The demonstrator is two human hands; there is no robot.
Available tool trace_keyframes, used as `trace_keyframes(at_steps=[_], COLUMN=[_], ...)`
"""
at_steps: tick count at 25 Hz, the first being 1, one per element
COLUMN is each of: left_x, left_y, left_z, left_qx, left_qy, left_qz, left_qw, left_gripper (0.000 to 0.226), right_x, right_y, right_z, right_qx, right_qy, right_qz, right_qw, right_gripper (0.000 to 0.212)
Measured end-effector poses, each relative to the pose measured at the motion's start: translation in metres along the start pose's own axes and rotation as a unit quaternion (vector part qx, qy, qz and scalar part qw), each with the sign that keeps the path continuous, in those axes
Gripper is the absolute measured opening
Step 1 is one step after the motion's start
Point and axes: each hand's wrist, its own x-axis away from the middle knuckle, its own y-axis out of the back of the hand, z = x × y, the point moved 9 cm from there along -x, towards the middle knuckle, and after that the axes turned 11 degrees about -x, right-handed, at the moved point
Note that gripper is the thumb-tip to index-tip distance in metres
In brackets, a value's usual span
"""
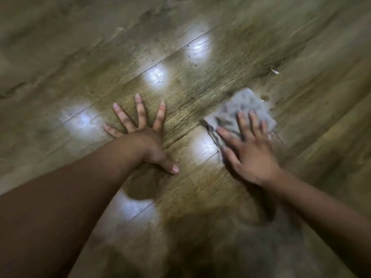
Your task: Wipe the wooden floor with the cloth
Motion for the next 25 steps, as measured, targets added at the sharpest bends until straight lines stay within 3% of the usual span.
trace_keyframes(at_steps=[5,8,10,12,15,16,18,20,21,23,25], left_x=[-0.004,-0.005,-0.004,-0.003,-0.004,-0.003,-0.002,-0.004,-0.005,-0.006,-0.003], left_y=[-0.005,-0.005,-0.003,-0.002,-0.004,-0.003,-0.003,-0.004,-0.004,-0.004,-0.002], left_z=[-0.001,0.000,-0.001,-0.001,-0.001,-0.003,0.000,0.002,0.002,0.001,0.000], left_qx=[0.000,-0.006,-0.006,-0.007,-0.018,-0.021,-0.017,-0.023,-0.025,-0.020,-0.014], left_qy=[0.003,0.013,0.018,0.019,0.011,0.005,0.003,0.006,0.007,0.004,0.006], left_qz=[0.005,0.007,0.015,0.022,0.034,0.036,0.033,0.037,0.040,0.037,0.037], left_qw=[1.000,1.000,1.000,1.000,0.999,0.999,0.999,0.999,0.999,0.999,0.999], left_gripper=[0.169,0.170,0.169,0.168,0.166,0.166,0.166,0.166,0.166,0.166,0.165], right_x=[-0.239,-0.267,-0.197,-0.058,0.139,0.170,0.164,0.098,0.048,-0.078,-0.204], right_y=[-0.005,-0.001,-0.006,-0.002,-0.003,-0.004,-0.002,-0.001,0.003,0.019,0.024], right_z=[0.088,0.101,0.073,0.027,-0.015,-0.021,-0.024,-0.017,-0.014,-0.001,0.033], right_qx=[-0.003,-0.015,0.002,-0.009,-0.015,-0.018,0.023,0.074,0.047,0.004,0.010], right_qy=[0.034,0.065,0.084,0.050,-0.063,-0.097,-0.086,-0.005,0.014,-0.001,0.015], right_qz=[0.056,0.080,0.065,0.034,0.018,0.044,0.084,0.124,0.099,0.052,0.055], right_qw=[0.998,0.995,0.994,0.998,0.998,0.994,0.992,0.989,0.994,0.999,0.998], right_gripper=[0.054,0.054,0.056,0.058,0.054,0.059,0.062,0.058,0.058,0.057,0.057])
